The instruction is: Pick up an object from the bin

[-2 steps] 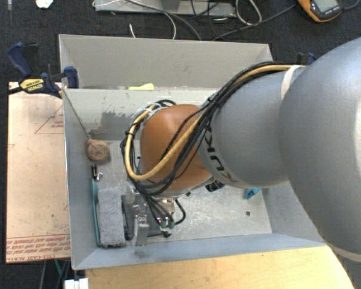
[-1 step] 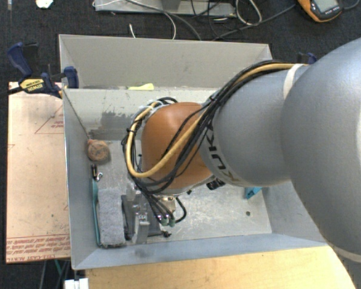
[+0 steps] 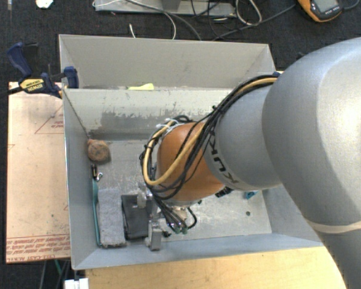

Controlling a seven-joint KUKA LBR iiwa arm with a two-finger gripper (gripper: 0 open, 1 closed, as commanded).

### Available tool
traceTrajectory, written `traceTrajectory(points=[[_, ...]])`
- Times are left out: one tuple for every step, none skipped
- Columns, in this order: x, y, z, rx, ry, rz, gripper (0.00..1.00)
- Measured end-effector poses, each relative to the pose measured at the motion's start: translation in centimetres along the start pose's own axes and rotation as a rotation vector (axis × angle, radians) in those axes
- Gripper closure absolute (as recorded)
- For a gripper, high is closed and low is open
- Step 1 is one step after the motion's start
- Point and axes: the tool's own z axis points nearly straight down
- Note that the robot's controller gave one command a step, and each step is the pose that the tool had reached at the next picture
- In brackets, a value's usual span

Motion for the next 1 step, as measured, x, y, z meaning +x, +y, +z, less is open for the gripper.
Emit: traceTrajectory(points=[[0.19, -0.26, -0.1, -0.004, -0.004, 0.094, 0.0]])
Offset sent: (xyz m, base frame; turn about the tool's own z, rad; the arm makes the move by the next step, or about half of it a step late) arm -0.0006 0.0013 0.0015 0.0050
